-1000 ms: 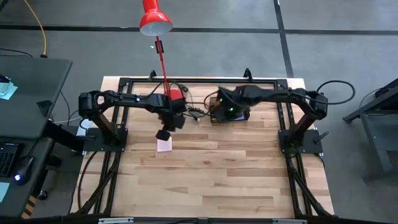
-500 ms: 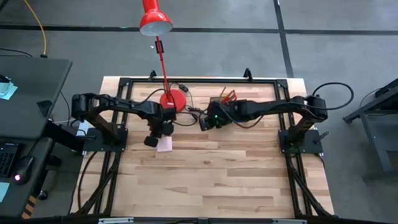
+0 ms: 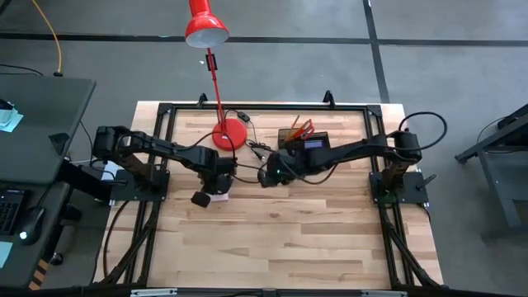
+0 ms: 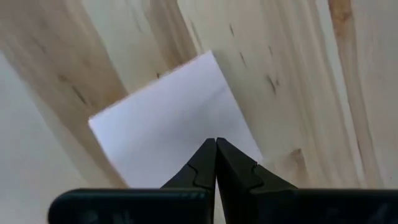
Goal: Pick and place office supplies into organizer
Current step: Put the pink sticky notes into the black desk organizer
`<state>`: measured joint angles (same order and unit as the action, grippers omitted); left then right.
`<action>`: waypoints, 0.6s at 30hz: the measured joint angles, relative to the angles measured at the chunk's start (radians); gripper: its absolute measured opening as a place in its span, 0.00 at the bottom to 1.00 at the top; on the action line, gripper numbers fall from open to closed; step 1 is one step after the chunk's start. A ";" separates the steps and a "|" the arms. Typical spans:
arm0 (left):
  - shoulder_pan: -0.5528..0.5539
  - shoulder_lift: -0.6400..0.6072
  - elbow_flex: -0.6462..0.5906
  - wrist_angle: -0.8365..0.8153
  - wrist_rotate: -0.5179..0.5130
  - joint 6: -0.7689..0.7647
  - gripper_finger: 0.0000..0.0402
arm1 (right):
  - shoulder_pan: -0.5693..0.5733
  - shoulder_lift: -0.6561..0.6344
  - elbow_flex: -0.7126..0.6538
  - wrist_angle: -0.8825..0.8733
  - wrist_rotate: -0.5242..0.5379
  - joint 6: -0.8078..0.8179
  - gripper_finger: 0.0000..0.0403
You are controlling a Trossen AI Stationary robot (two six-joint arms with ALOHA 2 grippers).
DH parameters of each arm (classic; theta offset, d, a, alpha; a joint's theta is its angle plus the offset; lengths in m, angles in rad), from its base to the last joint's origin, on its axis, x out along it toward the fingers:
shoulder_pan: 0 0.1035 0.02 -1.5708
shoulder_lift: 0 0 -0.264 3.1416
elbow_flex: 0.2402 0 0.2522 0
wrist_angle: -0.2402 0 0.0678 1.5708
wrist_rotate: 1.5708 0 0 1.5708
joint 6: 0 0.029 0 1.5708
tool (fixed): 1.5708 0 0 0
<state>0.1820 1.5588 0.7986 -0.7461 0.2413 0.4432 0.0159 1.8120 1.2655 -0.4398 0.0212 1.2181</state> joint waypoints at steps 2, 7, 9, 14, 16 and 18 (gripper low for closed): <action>-0.014 0.014 0.000 0.024 -0.004 -0.019 0.00 | 0.026 0.011 0.000 -0.010 -0.002 0.043 0.35; -0.028 0.065 0.000 0.068 0.048 -0.033 0.00 | 0.098 0.028 0.000 -0.039 -0.018 0.149 0.35; -0.027 0.089 0.003 0.069 0.063 -0.032 0.00 | 0.125 0.036 0.000 -0.056 -0.018 0.174 0.35; -0.024 0.131 0.005 0.130 0.124 -0.028 0.00 | 0.190 0.052 -0.002 -0.081 0.037 0.240 0.35; -0.026 0.134 0.006 0.193 0.145 -0.051 0.00 | 0.209 0.054 -0.015 -0.042 0.055 0.272 0.35; -0.026 0.136 0.014 0.227 0.166 -0.087 0.00 | 0.232 0.054 -0.039 0.001 0.080 0.302 0.35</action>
<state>0.1558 1.6946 0.8125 -0.5193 0.4075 0.3558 0.2482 1.8664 1.2263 -0.4389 0.1016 1.5202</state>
